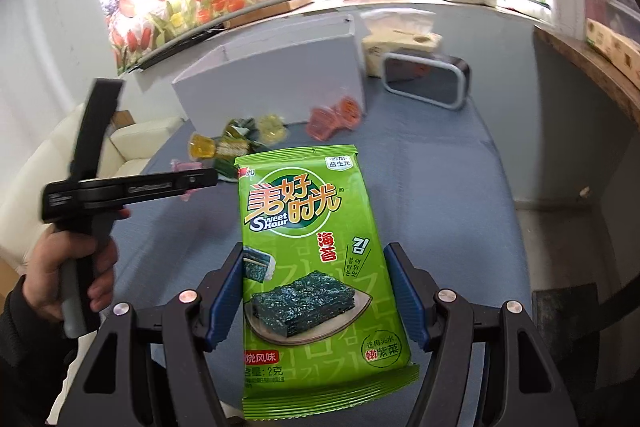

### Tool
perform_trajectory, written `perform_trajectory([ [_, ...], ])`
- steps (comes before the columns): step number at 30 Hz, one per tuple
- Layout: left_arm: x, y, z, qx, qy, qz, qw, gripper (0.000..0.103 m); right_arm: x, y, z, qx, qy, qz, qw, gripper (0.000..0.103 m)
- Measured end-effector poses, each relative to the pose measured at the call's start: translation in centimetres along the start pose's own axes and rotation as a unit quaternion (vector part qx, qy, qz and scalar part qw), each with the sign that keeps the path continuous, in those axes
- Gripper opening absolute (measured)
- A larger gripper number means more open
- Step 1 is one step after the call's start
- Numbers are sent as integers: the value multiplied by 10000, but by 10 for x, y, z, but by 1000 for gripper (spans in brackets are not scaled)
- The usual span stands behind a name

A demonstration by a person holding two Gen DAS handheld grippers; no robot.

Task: Organize snacks
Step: 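Grasp the green seaweed packet with the right tool while the left tool grasps a pink jelly cup, then place the seaweed packet and pink jelly cup into the white box with both tools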

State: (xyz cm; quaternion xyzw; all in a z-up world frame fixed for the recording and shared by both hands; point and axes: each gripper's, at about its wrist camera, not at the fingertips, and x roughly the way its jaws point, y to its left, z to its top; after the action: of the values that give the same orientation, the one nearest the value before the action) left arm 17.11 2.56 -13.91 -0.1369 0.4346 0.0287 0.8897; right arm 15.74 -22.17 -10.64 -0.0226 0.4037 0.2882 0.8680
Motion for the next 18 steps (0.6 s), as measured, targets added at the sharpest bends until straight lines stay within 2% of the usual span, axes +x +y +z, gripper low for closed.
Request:
perform_trajectory([
  [5,-37,15,35,-2,-410,-109,9991,50,17,24,46,-164,-230,138,9995,72],
  [10,-61,23,97,126,-896,-73,9959,51,38,43,105,-334,-469,146,9982,72],
  [13,-59,27,140,126,-1033,-139,9945,51,59,46,148,-320,-528,113,9980,72],
  [15,-49,32,168,133,-1070,-52,9942,51,72,46,177,-315,-570,18,9979,72],
  [18,-28,34,198,100,-953,-74,9954,51,97,42,215,-349,-515,-133,9980,72],
])
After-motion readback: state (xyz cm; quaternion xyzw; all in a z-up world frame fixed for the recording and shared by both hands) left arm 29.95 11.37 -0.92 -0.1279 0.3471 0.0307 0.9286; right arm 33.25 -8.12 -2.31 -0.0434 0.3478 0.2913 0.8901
